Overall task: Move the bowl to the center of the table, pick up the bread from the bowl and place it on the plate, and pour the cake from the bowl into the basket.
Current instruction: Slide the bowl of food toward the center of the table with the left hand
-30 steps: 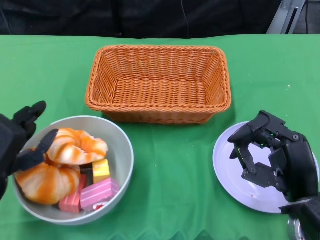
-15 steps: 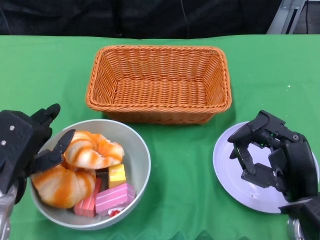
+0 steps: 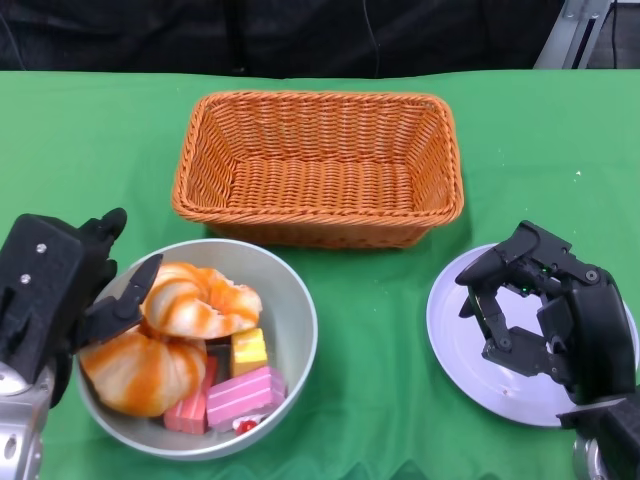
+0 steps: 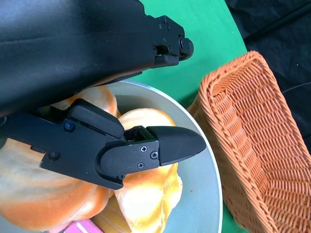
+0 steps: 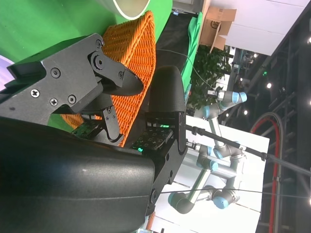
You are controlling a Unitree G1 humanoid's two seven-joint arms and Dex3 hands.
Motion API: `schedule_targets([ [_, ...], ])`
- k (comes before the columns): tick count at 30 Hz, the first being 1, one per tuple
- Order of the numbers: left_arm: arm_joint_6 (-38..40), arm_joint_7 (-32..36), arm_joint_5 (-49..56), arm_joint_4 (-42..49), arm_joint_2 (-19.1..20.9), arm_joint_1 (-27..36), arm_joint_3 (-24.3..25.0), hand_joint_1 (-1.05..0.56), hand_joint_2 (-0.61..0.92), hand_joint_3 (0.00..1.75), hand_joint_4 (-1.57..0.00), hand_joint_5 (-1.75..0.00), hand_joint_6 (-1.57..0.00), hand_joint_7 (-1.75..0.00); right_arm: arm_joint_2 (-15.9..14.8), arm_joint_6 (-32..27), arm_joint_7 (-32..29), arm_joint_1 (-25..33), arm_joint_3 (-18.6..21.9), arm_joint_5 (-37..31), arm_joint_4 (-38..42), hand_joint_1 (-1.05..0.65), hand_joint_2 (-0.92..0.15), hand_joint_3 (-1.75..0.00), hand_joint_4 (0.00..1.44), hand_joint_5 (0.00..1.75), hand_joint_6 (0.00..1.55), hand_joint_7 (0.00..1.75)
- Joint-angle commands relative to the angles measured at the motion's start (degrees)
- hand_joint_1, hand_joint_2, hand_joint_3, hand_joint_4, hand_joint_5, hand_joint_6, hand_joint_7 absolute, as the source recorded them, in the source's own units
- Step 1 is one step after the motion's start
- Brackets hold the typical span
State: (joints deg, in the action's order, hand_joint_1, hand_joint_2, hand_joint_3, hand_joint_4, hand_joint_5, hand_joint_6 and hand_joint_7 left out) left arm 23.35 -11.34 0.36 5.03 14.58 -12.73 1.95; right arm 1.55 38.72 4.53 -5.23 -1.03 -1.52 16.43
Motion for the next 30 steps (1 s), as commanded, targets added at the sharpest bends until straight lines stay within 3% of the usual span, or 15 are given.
schedule_targets([
  [1,3.00,-0.38,-0.40,-1.66,-1.57,1.48,-1.78,-0.74,0.92,0.71,-0.02,0.00,-0.02,0.00,-0.46,0.38,-0.30,-0.02,0.02,-0.08,-0.54,-0.07,-0.59,-1.01,0.74,1.54,0.68,1.28],
  [11,4.16,-0.90,-0.52,-4.12,-2.92,2.38,-3.78,-0.76,0.92,0.69,-0.06,-0.02,-0.04,-0.01,-0.45,0.65,-1.06,-0.22,0.03,-1.05,-0.46,-0.06,-0.58,-1.02,0.74,1.53,0.69,1.29],
  [16,5.94,-1.09,-3.00,-6.19,-5.88,2.76,-3.86,-0.74,0.92,0.67,-0.03,0.00,-0.04,-0.01,-0.25,1.47,-1.47,-0.47,0.00,-1.32,0.28,-0.06,-0.58,-1.03,0.75,1.53,0.69,1.29],
  [30,10.61,-0.24,-3.90,-9.95,-9.25,2.02,-5.72,-0.75,0.92,0.67,-0.02,-0.01,-0.03,-0.01,-0.21,0.93,-0.90,0.04,-0.39,-0.72,-0.47,-0.05,-0.55,-1.08,0.75,1.54,0.69,1.30],
])
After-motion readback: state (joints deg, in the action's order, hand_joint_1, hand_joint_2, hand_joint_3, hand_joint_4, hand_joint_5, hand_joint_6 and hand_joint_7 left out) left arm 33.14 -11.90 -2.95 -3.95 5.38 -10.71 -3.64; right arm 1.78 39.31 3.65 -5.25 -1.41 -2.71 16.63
